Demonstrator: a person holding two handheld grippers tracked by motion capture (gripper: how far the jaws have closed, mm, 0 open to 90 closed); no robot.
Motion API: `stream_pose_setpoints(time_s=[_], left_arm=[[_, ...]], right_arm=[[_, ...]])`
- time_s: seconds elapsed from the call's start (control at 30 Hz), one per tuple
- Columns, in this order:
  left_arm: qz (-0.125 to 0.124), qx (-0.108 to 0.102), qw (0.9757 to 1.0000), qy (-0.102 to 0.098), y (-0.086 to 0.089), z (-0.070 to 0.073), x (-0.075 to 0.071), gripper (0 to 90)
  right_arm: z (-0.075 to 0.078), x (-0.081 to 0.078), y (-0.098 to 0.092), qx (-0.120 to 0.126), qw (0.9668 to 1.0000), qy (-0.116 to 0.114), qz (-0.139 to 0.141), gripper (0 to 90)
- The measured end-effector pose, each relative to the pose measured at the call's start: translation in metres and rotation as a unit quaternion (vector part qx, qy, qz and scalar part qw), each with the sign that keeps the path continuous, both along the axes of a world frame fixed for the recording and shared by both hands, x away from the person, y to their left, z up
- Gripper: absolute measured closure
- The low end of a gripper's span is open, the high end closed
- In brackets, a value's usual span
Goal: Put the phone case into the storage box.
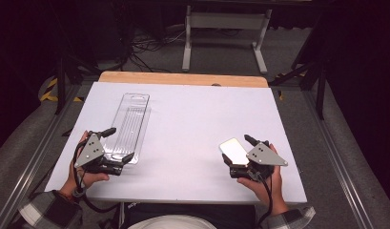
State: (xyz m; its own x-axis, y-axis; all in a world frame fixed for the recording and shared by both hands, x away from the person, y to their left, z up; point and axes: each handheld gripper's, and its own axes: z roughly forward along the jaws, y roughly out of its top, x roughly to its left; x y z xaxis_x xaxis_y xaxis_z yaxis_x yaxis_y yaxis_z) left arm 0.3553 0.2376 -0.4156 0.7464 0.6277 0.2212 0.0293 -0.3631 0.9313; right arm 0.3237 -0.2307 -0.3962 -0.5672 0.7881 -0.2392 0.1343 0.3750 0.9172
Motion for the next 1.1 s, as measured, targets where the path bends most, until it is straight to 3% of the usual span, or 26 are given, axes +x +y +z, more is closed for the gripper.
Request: stream_pose_setpoints(time_s=[0.23,0.3,0.43,0.57,0.63,0.67,0.77,1.1], left_arm=[[0.003,0.007,1.0,0.003,0.002,-0.002,0.001,1.9],[0.005,0.006,0.9999,0.008,0.001,-0.003,0.001,1.9],[0.006,0.009,0.9999,0.003,0.0,-0.002,-0.001,2.0],[0.006,0.013,0.9999,0.008,-0.002,-0.003,-0.001,2.1],[0.002,0.019,0.9998,0.007,-0.002,-0.004,0.0,2.2],[0.002,0.019,0.9998,0.007,-0.002,-0.004,0.0,2.2],[0.002,0.025,0.9997,0.006,-0.002,-0.005,0.001,2.4],[-0.006,0.031,0.9994,0.014,-0.005,-0.006,0.001,2.5]], right_arm=[[-0.007,0.012,0.002,-0.029,0.9976,0.062,-0.006,8.3],[-0.008,0.013,0.002,-0.032,0.9971,0.068,-0.005,9.4],[-0.014,0.023,-0.001,-0.048,0.9916,0.118,-0.022,9.7],[-0.009,0.025,-0.011,-0.052,0.9876,0.144,-0.035,9.6],[-0.008,0.028,-0.019,-0.054,0.9821,0.171,-0.059,9.0],[-0.008,0.028,-0.019,-0.054,0.9821,0.171,-0.059,9.0],[-0.011,0.031,-0.027,-0.063,0.9717,0.212,-0.083,9.0],[-0.028,0.037,-0.022,-0.073,0.9552,0.28,-0.063,5.0]])
